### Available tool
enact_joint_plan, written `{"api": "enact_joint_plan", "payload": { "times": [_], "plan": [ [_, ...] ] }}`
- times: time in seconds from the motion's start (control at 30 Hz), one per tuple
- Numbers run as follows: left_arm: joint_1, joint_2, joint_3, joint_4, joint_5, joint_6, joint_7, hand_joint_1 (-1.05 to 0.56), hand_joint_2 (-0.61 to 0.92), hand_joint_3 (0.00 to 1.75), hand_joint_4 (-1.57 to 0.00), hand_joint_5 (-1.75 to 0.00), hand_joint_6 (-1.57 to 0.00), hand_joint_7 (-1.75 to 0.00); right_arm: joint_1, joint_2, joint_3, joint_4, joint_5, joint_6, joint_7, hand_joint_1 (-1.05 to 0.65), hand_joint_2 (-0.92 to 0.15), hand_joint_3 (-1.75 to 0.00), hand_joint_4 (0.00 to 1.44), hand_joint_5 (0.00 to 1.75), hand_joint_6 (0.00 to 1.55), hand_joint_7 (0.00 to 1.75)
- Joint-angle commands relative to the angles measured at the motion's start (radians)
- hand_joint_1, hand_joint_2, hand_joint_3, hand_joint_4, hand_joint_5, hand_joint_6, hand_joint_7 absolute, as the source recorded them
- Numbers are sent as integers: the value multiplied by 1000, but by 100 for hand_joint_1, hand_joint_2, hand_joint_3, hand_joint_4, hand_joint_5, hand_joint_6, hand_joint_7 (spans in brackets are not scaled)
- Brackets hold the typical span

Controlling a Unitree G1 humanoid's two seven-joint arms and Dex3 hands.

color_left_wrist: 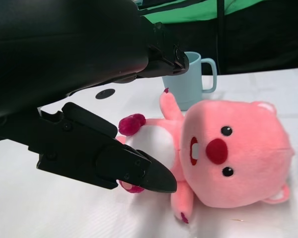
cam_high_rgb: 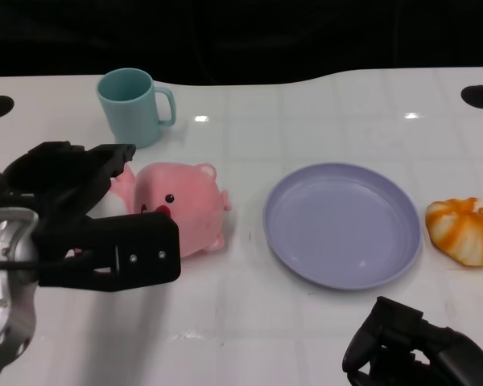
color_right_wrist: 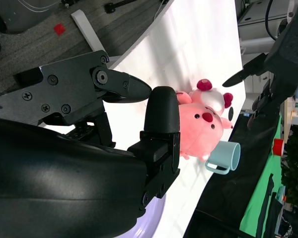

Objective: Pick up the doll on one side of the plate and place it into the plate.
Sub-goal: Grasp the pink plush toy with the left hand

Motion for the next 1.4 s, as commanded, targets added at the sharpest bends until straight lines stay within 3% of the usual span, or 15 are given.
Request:
{"api": "enact_joint_plan", "payload": {
  "times": [0.03, 0.6, 0.83, 1.0, 1.1, 1.13, 1.17, 1.2, 1.23, 1.3, 1.33, 1.37, 1.4],
  "plan": [
    [-50, 0, -25, 96, 20, -18, -10, -64, 90, 0, 0, -23, -16, 0, 5, -9, -1, -14, 6, 1, 0, -21, -87, -61, 63, 175, 45, 163],
    [-228, -88, -118, 577, 31, -172, 120, -65, 86, 0, -1, -20, -20, -1, 19, -17, 6, -27, -2, -1, 2, -23, -88, -58, 62, 175, 45, 163],
    [-301, -156, -165, 766, 27, -180, 141, -64, 88, 1, -2, -18, -20, 0, 28, -20, 8, -36, -6, -2, 0, -25, -89, -57, 63, 175, 46, 163],
    [-323, -197, -175, 925, 12, -227, 252, -53, 88, 0, -18, -18, -29, -2, 31, -21, 8, -40, -3, 4, 0, -25, -90, -55, 62, 175, 45, 162],
    [-326, -219, -153, 1002, -14, -262, 358, -33, 91, 2, -58, -19, -59, -5, 32, -19, 8, -43, 0, 7, 0, -25, -91, -54, 62, 175, 45, 162],
    [-325, -221, -147, 1024, -23, -282, 404, -27, 92, 5, -70, -34, -74, -5, 32, -19, 8, -45, 2, 9, 0, -24, -90, -54, 62, 175, 45, 162],
    [-326, -223, -144, 1042, -29, -298, 437, -26, 92, 9, -73, -92, -89, -4, 33, -19, 8, -46, 2, 10, 0, -25, -90, -54, 63, 175, 45, 162],
    [-329, -225, -144, 1058, -34, -310, 459, -25, 92, 10, -71, -115, -94, -3, 33, -19, 8, -46, 3, 11, -1, -25, -90, -54, 63, 175, 45, 162],
    [-333, -225, -146, 1072, -35, -318, 470, -25, 92, 10, -70, -128, -97, -3, 33, -19, 8, -48, 2, 11, -1, -25, -90, -54, 63, 175, 45, 162],
    [-336, -221, -154, 1090, -31, -342, 506, -29, 90, 6, -74, -156, -120, -19, 33, -19, 8, -50, 2, 11, -1, -24, -90, -54, 63, 175, 45, 162],
    [-334, -217, -156, 1091, -32, -355, 522, -30, 91, 9, -74, -165, -103, -61, 33, -19, 7, -50, 2, 11, -1, -24, -90, -54, 63, 175, 45, 162],
    [-334, -215, -158, 1091, -32, -365, 534, -32, 92, 14, -73, -170, -86, -76, 31, -19, 7, -49, 3, 10, 0, -25, -90, -54, 63, 175, 45, 162],
    [-335, -214, -159, 1093, -32, -370, 540, -34, 92, 20, -71, -173, -81, -74, 30, -19, 6, -47, 4, 9, 0, -25, -90, -54, 63, 175, 45, 163]
  ]
}}
